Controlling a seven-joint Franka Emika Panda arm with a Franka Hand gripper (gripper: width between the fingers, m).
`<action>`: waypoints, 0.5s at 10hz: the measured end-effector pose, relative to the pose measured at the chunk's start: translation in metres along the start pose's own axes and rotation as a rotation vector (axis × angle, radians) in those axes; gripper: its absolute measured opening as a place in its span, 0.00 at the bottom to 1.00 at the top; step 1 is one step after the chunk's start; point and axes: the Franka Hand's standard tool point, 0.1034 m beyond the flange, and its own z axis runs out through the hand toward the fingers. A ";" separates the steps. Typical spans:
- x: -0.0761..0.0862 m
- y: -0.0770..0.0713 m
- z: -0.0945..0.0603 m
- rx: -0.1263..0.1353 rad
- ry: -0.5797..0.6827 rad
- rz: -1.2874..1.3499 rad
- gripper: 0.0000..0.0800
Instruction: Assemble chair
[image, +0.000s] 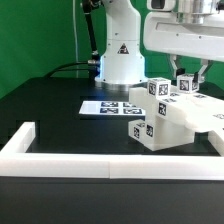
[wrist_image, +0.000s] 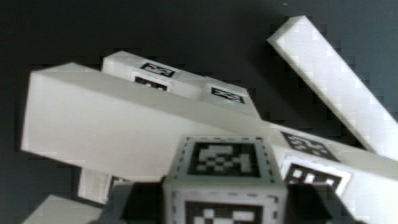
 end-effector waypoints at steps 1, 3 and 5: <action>-0.001 0.000 0.000 0.002 -0.003 0.072 0.36; -0.001 -0.001 0.000 0.003 -0.005 0.159 0.36; -0.003 -0.002 0.000 0.007 -0.012 0.350 0.36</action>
Offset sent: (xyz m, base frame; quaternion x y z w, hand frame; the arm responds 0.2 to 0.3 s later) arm 0.0000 0.0000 0.0000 0.0000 0.0000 0.1938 0.9810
